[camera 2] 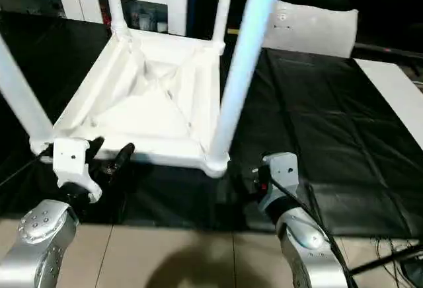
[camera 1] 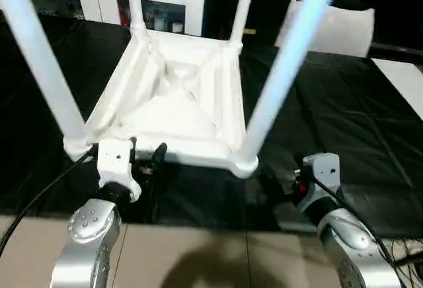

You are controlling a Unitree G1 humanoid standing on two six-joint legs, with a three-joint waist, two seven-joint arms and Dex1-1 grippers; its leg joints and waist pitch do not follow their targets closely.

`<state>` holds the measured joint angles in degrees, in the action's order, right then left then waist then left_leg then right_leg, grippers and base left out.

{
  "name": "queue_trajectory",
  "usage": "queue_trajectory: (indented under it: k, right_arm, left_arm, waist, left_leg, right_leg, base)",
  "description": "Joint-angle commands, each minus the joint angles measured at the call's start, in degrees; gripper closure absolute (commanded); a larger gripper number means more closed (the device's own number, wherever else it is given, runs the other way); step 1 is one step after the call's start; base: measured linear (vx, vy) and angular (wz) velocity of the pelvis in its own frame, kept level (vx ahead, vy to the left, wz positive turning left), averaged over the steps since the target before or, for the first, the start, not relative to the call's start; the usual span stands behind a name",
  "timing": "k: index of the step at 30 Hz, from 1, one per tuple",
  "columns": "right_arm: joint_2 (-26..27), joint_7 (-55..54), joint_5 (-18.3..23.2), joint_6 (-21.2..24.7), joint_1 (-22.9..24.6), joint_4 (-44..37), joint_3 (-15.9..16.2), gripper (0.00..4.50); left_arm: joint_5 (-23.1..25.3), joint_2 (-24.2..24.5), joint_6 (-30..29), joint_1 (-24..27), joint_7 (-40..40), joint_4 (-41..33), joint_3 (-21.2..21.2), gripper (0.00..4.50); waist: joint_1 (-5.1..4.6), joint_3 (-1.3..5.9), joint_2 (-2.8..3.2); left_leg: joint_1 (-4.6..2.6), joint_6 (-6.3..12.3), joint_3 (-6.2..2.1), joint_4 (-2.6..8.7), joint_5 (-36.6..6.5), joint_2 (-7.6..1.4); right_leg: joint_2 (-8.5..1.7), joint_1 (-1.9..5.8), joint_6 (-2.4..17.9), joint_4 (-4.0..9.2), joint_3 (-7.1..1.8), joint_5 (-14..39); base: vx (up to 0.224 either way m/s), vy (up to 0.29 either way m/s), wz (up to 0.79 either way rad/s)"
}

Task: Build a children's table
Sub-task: Rotate leg to tighten

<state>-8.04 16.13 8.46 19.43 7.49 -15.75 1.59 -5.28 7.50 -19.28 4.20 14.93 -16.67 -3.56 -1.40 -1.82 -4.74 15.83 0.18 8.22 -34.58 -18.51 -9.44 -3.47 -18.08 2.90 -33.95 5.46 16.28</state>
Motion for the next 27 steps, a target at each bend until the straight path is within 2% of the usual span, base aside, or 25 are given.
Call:
queue_trajectory:
  k: [1, 2, 3, 4, 5, 6, 7, 8, 9, 10, 11, 12, 13, 14, 15, 16, 17, 18, 19, 21, 22, 23, 24, 25, 27]
  right_arm:
    - [-0.51, 0.26, 0.74, -0.89, 1.26, -0.75, -0.98, 0.00]
    - [-0.51, 0.31, 0.81, -0.87, 1.29, -0.75, -0.98, 0.00]
    - [-0.66, 0.57, 0.92, -0.96, 1.55, -0.75, -0.93, 0.00]
    - [-0.78, 0.60, 0.83, -1.05, 1.85, -0.74, -0.92, 0.00]
    - [-0.77, 0.54, 0.78, -1.08, 1.95, -0.75, -0.93, 0.00]
    - [-0.76, 0.49, 0.73, -1.13, 2.05, -0.74, -0.91, 0.00]
    - [-0.70, 0.37, 0.61, -1.16, 2.11, -0.68, -0.81, 0.00]
    - [-0.58, 0.23, 0.45, -1.22, 2.10, -0.52, -0.62, 0.00]
    - [-0.57, 0.22, 0.44, -1.23, 2.10, -0.51, -0.60, 0.00]
    - [-0.49, 0.14, 0.37, -1.29, 2.12, -0.43, -0.46, 0.00]
    - [-0.44, 0.03, 0.30, -1.35, 2.12, -0.40, -0.26, 0.00]
    - [-0.44, 0.02, 0.30, -1.35, 2.12, -0.40, -0.25, 0.00]
    - [-0.39, -0.13, 0.19, -1.18, 2.06, -0.62, -0.01, 0.00]
    - [-0.39, -0.13, 0.19, -1.18, 2.06, -0.62, -0.01, 0.00]
    - [-0.38, -0.18, 0.15, -1.09, 2.04, -0.75, 0.07, 0.00]
    - [-0.34, -0.33, 0.10, -0.98, 2.05, -1.01, 0.14, 0.00]
    - [-0.31, -0.46, 0.07, -0.91, 2.08, -1.18, 0.16, 0.00]
    - [-0.24, -0.67, 0.00, -0.78, 2.27, -1.55, 0.16, 0.00]
    - [-0.18, -0.85, -0.04, -0.67, 2.44, -1.88, 0.14, 0.00]
    - [-0.16, -0.94, -0.06, -0.61, 2.54, -2.05, 0.11, 0.00]
    - [-0.44, -1.07, -0.25, -1.01, 2.68, -2.33, 0.08, 0.00]
    - [-0.55, -1.08, -0.32, -1.18, 2.70, -2.37, 0.08, 0.00]
    - [-0.61, -1.08, -0.35, -1.29, 2.71, -2.40, 0.04, 0.00]
    - [-0.97, -0.97, -0.18, -1.43, 2.60, -2.35, -0.32, 0.00]
    - [-1.56, -0.49, 0.03, -1.58, 2.20, -1.96, -0.96, 0.00]
  left_arm:
    - [-0.45, -0.02, 0.00, 0.46, 0.29, -1.57, 0.71, 0.93]
    - [-0.45, -0.01, 0.01, 0.52, 0.30, -1.62, 0.72, 0.93]
    - [-0.45, 0.19, -0.10, 1.01, 0.53, -2.02, 0.97, 0.93]
    - [-0.37, 0.43, -0.21, 1.59, 0.79, -2.52, 1.31, 0.93]
    - [-0.37, 0.48, -0.26, 1.74, 0.83, -2.66, 1.38, 0.93]
    - [-0.41, 0.54, -0.29, 1.87, 0.84, -2.77, 1.43, 0.93]
    - [-0.52, 0.61, -0.26, 1.98, 0.82, -2.89, 1.44, 0.93]
    - [-0.63, 0.77, -0.32, 2.03, 0.86, -2.96, 1.48, 0.93]
    - [-0.63, 0.78, -0.32, 2.04, 0.86, -2.96, 1.48, 0.93]
    - [-0.65, 0.92, -0.32, 2.06, 0.94, -2.96, 1.52, 0.93]
    - [-0.63, 1.11, -0.29, 1.96, 1.09, -2.85, 1.61, 0.93]
    - [-0.63, 1.12, -0.29, 1.96, 1.10, -2.84, 1.61, 0.93]
    - [-0.63, 1.24, -0.38, 1.68, 1.23, -2.70, 1.72, 0.93]
    - [-0.63, 1.24, -0.38, 1.68, 1.23, -2.70, 1.72, 0.93]
    - [-0.66, 1.25, -0.45, 1.58, 1.26, -2.70, 1.75, 0.93]
    - [-0.65, 1.37, -0.36, 1.55, 1.35, -2.72, 1.87, 0.93]
    - [-0.63, 1.47, -0.31, 1.53, 1.41, -2.71, 1.98, 0.93]
    - [-0.79, 1.70, -0.35, 1.50, 1.74, -2.69, 2.19, 0.93]
    - [-1.45, 1.97, -0.18, 1.41, 2.69, -2.57, 2.43, 0.93]
    - [-1.77, 2.35, -0.19, 1.31, 3.53, -2.51, 2.73, 0.93]
    - [-3.39, 3.52, 0.31, 0.87, 7.11, -2.40, 3.66, 0.93]
    - [-3.89, 3.82, 0.50, 0.75, 8.18, -2.38, 3.91, 0.93]
    - [-4.22, 4.03, 0.72, 0.65, 8.90, -2.36, 4.08, 0.75]
    - [-5.21, 5.78, 1.83, -0.32, 12.55, -2.02, 5.41, 0.59]
    - [-5.45, 8.84, 1.31, -2.06, 17.22, -1.04, 7.78, 0.56]
  waist:
    - [-0.22, 2.97, 0.81]
    - [-0.02, 2.88, 0.49]
    - [0.96, 2.50, 0.27]
    - [1.48, 2.55, 0.39]
    - [1.71, 2.69, 0.46]
    - [1.71, 2.82, 0.70]
    - [1.03, 3.02, 1.20]
    - [-0.62, 3.42, 1.44]
    - [-0.62, 3.42, 1.44]
    - [-2.92, 3.58, 0.95]
    - [-2.46, 3.25, 0.95]
    - [-1.59, 2.74, -0.64]
    - [1.11, 2.31, -0.72]
    - [1.83, 1.99, -0.57]
    - [1.95, 2.14, -0.95]
    - [2.26, 1.37, -0.47]
    - [2.06, 1.25, 1.06]
    - [1.02, -0.34, 2.81]
    - [-0.34, 1.03, 3.02]
    - [-0.97, 2.20, 3.93]
    - [-0.97, 3.15, 2.67]
    - [0.03, 3.50, 1.94]
    - [0.42, 3.32, 1.74]
    - [0.90, 3.34, 1.28]
    - [1.13, 2.62, 0.79]
  left_leg:
    - [-1.55, 18.32, -1.19, 2.38, 18.62, -0.96]
    - [-0.34, 17.95, -0.74, 2.02, 18.07, -0.16]
    - [2.20, 15.77, 0.13, 1.21, 15.17, 1.13]
    - [3.54, 12.84, 0.08, 0.55, 13.92, 0.82]
    - [4.13, 11.57, -0.10, 0.30, 14.30, 0.77]
    - [3.61, 9.40, -0.32, 0.62, 16.20, 0.57]
    - [1.15, 8.96, -1.24, 1.50, 21.53, -0.23]
    - [-3.67, 13.17, -4.28, 1.82, 29.52, -2.18]
    - [-3.67, 13.17, -4.28, 1.82, 29.52, -2.18]
    - [-10.10, 23.00, -9.16, 2.19, 34.61, -7.58]
    - [-9.52, 23.32, -8.68, 1.39, 34.24, -6.86]
    - [-3.66, 19.01, -2.92, -1.31, 26.57, 0.08]
    - [6.09, 15.45, -1.96, -5.98, 11.21, 3.07]
    - [7.85, 11.26, -2.56, -8.10, 6.65, 1.22]
    - [9.41, 6.97, -3.16, -8.93, 6.04, 0.21]
    - [7.94, -0.06, -2.37, -3.73, 9.33, 0.28]
    - [6.73, 0.22, -2.35, -0.88, 10.42, -0.64]
    - [6.62, 2.17, -3.03, 3.72, 6.63, -2.02]
    - [0.79, 7.76, -5.90, 3.51, 4.13, -6.03]
    - [0.02, 16.13, -7.88, 2.87, 13.28, -6.71]
    - [1.08, 22.17, -7.48, 0.31, 35.66, -5.58]
    - [2.85, 18.73, -5.70, -0.63, 43.54, -3.53]
    - [3.60, 16.24, -4.92, -0.46, 43.12, -2.84]
    - [5.03, 11.53, -3.98, 0.30, 36.52, -2.05]
    - [4.95, 5.44, -3.17, 1.86, 19.82, -2.53]
  right_leg:
    - [-2.20, 2.45, 13.21, 0.86, -2.69, -6.49]
    - [-2.36, 3.63, 13.54, 1.17, -3.28, -6.76]
    - [-3.10, 6.10, 14.83, 2.33, -4.86, -5.40]
    - [-3.56, 7.49, 16.13, 2.66, -5.51, -4.69]
    - [-3.42, 8.06, 16.24, 2.49, -5.64, -6.13]
    - [-2.34, 7.79, 15.97, 1.76, -5.09, -10.11]
    - [-0.81, 5.80, 14.55, 0.10, -3.42, -15.19]
    - [-0.02, 1.44, 10.76, -2.08, -1.82, -16.06]
    - [-0.02, 1.44, 10.76, -2.08, -1.82, -16.06]
    - [-3.16, -6.68, 4.56, -4.48, -2.23, -3.97]
    - [-4.33, -6.98, 4.32, -4.14, -3.10, -3.94]
    - [-4.67, -1.05, 7.37, -0.74, -6.38, -10.68]
    - [-8.49, 8.65, 12.64, 3.30, -13.96, -12.43]
    - [-11.37, 9.58, 15.74, 4.42, -15.41, -13.32]
    - [-10.85, 9.97, 17.21, 3.41, -14.34, -15.70]
    - [-4.12, 6.92, 16.96, 3.05, -7.83, -12.52]
    - [-3.30, 6.31, 16.03, 3.31, -5.63, -6.09]
    - [-0.74, 5.63, 12.26, 3.50, -2.77, 6.08]
    - [-0.10, 1.19, 9.35, -0.75, -3.16, 3.24]
    - [-1.44, 0.38, 7.08, -2.54, -3.27, -4.38]
    - [-3.81, 0.43, 4.01, -2.10, -4.96, -18.48]
    - [-4.34, 1.61, 2.01, -1.74, -6.01, -29.29]
    - [-4.31, 2.01, 1.47, -1.74, -6.16, -33.31]
    - [-3.95, 3.64, 0.01, -1.56, -5.70, -37.47]
    - [-3.92, 3.33, 0.07, -0.43, -5.46, -32.30]
  base:
    - [0.107, -0.008, 0.02]
    - [0.107, -0.008, 0.02]
    - [0.073, -0.005, 0.03]
    - [0.069, -0.006, 0.00]
    - [0.069, -0.006, 0.00]
    - [0.071, -0.012, 0.00]
    - [0.078, -0.043, 0.05]
    - [0.078, -0.043, 0.05]
    - [0.098, -0.073, 0.11]
    - [0.084, -0.072, 0.10]
    - [0.084, -0.072, 0.10]
    - [0.061, -0.041, 0.10]
    - [0.093, 0.014, 0.11]
    - [0.093, 0.014, 0.11]
    - [0.059, 0.030, -0.08]
    - [0.000, 0.000, 0.00]
    - [0.000, 0.000, 0.00]
    - [0.029, 0.068, -0.11]
    - [0.085, 0.036, 0.01]
    - [0.074, 0.017, 0.04]
    - [0.000, 0.000, 0.00]
    - [0.000, 0.000, 0.00]
    - [0.000, 0.000, 0.00]
    - [-0.056, 0.000, 0.00]
    - [-0.073, -0.008, 0.00]
